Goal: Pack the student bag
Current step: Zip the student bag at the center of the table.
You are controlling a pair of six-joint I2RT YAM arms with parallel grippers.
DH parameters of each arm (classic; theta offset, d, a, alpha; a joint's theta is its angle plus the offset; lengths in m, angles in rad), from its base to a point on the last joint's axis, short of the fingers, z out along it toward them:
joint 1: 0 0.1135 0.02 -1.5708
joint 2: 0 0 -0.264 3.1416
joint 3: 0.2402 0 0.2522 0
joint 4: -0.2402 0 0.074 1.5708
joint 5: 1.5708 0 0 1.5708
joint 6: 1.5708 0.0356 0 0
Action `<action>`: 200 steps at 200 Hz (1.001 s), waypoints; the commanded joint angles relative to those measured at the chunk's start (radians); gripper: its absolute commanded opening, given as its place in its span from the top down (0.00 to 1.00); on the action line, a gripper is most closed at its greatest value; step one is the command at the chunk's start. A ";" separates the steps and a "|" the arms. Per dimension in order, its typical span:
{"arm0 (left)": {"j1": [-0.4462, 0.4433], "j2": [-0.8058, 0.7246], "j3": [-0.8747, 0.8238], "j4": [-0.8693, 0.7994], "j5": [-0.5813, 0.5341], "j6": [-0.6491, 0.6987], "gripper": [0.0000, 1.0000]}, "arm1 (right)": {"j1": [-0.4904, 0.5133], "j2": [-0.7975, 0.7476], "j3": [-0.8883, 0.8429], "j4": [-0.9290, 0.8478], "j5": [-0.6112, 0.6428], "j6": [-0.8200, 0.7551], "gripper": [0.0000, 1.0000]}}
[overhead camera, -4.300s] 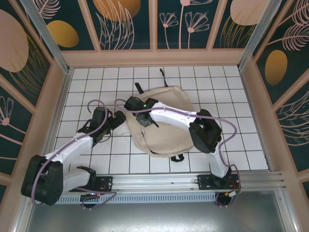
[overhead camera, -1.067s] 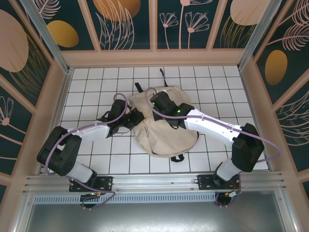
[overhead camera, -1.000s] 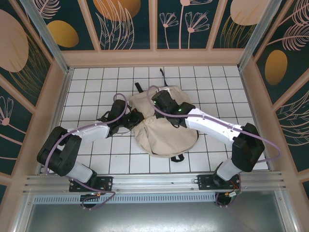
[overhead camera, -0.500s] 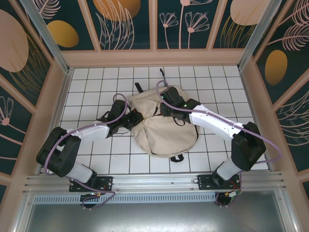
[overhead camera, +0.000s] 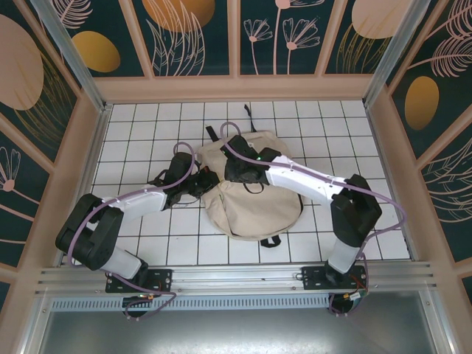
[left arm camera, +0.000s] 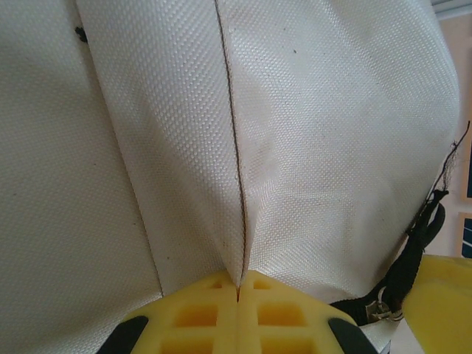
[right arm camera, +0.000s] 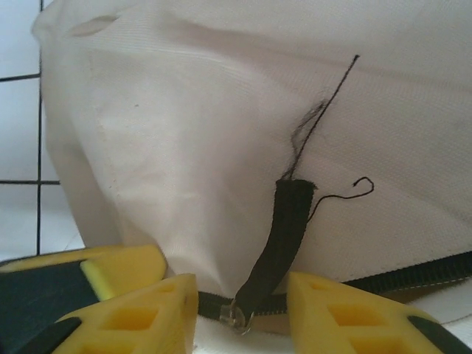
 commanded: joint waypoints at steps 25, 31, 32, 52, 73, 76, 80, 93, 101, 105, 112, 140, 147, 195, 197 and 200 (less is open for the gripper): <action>0.006 -0.017 -0.003 0.012 0.026 0.028 1.00 | 0.001 0.058 0.075 -0.058 0.053 0.045 0.66; 0.005 -0.018 -0.003 0.012 0.027 0.031 1.00 | 0.001 0.064 0.082 -0.060 0.051 0.048 0.67; 0.006 -0.018 -0.003 0.013 0.027 0.030 1.00 | 0.001 0.065 0.082 -0.060 0.051 0.047 0.67; 0.005 -0.021 -0.002 0.012 0.029 0.033 1.00 | -0.002 0.087 0.092 -0.057 0.036 0.049 0.70; 0.005 -0.024 -0.001 0.009 0.029 0.035 1.00 | 0.000 0.096 0.095 -0.049 0.030 0.048 0.83; 0.005 -0.024 -0.001 0.008 0.027 0.036 1.00 | 0.000 0.096 0.095 -0.048 0.037 0.048 0.85; 0.005 -0.023 -0.002 0.006 0.026 0.036 1.00 | 0.001 0.096 0.095 -0.047 0.046 0.048 0.88; 0.005 -0.025 -0.001 0.000 0.017 0.037 1.00 | 0.004 0.087 0.096 -0.047 0.080 0.041 0.95; 0.005 -0.027 0.000 -0.016 -0.001 0.037 1.00 | 0.004 0.080 0.098 -0.049 0.105 0.033 0.98; 0.005 -0.028 0.000 -0.027 -0.014 0.037 1.00 | 0.004 0.076 0.099 -0.052 0.119 0.028 0.99; 0.005 -0.032 0.000 -0.046 -0.033 0.035 1.00 | 0.004 0.069 0.100 -0.055 0.142 0.018 1.00; 0.005 -0.064 -0.021 -0.082 -0.089 0.027 1.00 | 0.004 0.052 0.130 -0.125 0.252 0.006 1.00; 0.005 -0.067 -0.025 -0.090 -0.099 0.026 1.00 | 0.003 0.046 0.132 -0.141 0.282 0.007 1.00; 0.005 -0.054 -0.040 -0.093 -0.118 0.017 1.00 | -0.022 -0.009 0.084 -0.191 0.423 0.029 1.00; 0.005 -0.053 -0.041 -0.092 -0.119 0.016 1.00 | -0.025 -0.009 0.081 -0.192 0.424 0.030 1.00; 0.005 -0.052 -0.040 -0.091 -0.119 0.017 1.00 | -0.030 -0.012 0.076 -0.191 0.423 0.030 1.00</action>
